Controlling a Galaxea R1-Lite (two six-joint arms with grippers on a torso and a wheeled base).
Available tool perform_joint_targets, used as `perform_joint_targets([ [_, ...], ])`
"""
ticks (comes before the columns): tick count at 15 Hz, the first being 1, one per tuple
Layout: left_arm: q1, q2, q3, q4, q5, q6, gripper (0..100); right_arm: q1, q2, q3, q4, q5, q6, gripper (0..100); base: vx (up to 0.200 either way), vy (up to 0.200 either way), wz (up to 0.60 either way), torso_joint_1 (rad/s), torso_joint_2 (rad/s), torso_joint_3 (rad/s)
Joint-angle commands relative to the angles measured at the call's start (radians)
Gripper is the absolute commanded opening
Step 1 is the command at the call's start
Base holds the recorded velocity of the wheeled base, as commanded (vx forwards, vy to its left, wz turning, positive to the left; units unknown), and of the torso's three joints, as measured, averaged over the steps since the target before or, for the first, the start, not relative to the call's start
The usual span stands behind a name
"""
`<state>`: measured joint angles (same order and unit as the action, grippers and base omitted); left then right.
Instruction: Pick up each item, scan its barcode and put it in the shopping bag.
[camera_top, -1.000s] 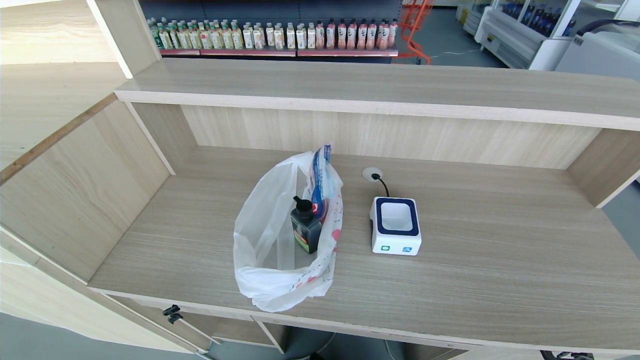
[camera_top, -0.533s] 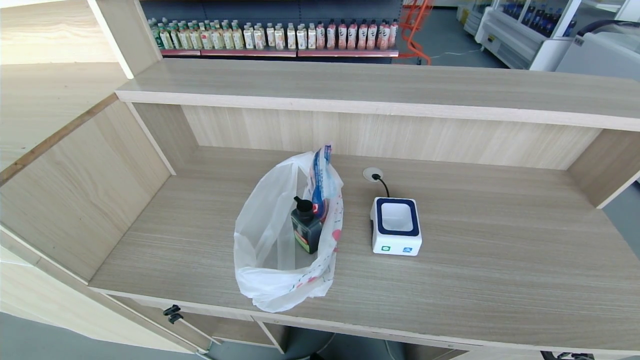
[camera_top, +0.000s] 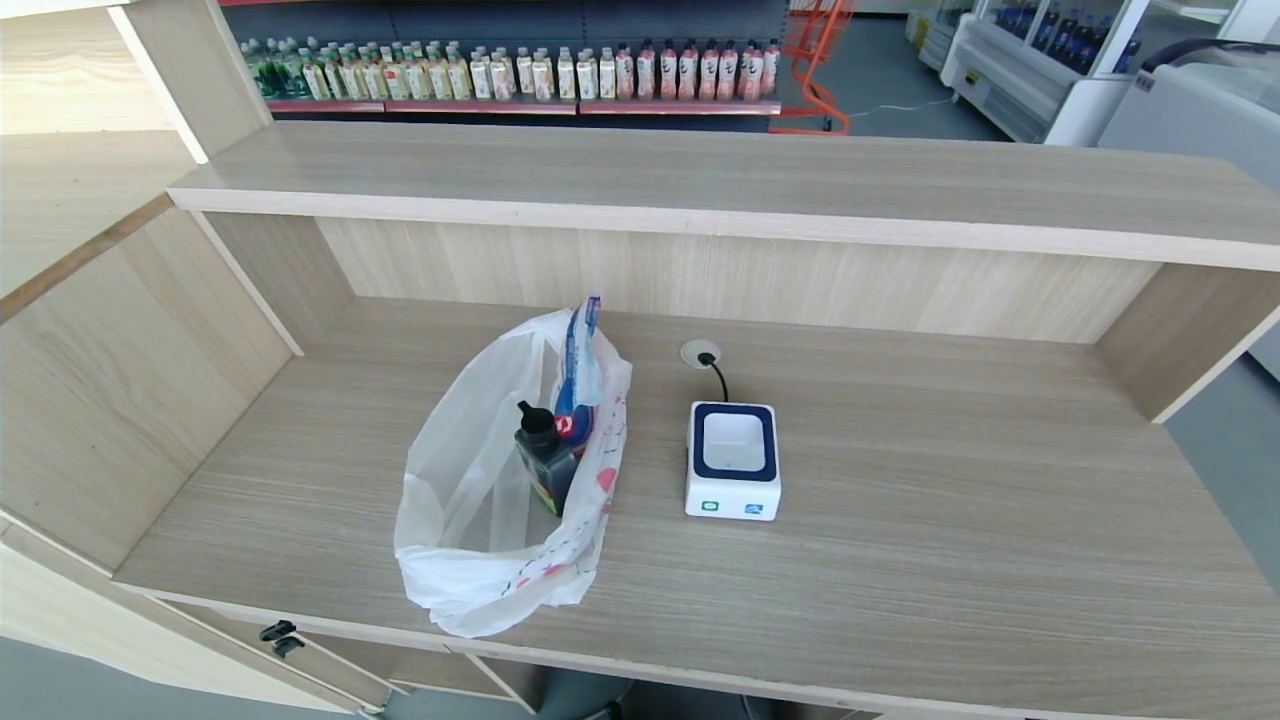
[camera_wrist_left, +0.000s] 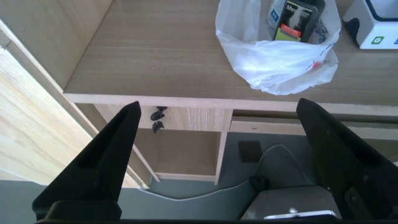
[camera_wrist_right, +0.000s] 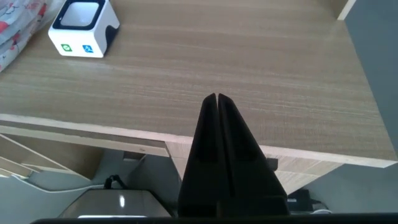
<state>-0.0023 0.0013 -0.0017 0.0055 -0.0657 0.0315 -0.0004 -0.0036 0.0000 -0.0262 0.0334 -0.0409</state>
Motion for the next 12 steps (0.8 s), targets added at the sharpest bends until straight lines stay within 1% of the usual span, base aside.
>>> perform_joint_targets([
  [1,0.001,0.000,0.000,-0.001,0.000,0.001,100,0.000,0.004,0.000,0.000,0.000,-0.001,0,0.200,0.000,0.00,-0.007,0.00,0.002],
  [2,0.001,0.000,0.000,-0.001,0.000,-0.001,100,0.000,0.004,0.000,0.000,0.000,-0.001,0,0.200,0.000,0.00,-0.007,-0.01,0.007],
  [12,0.001,0.000,0.000,-0.001,0.000,-0.001,100,0.000,0.004,0.000,0.000,0.000,-0.001,0,0.000,0.000,0.00,0.000,0.00,0.000],
])
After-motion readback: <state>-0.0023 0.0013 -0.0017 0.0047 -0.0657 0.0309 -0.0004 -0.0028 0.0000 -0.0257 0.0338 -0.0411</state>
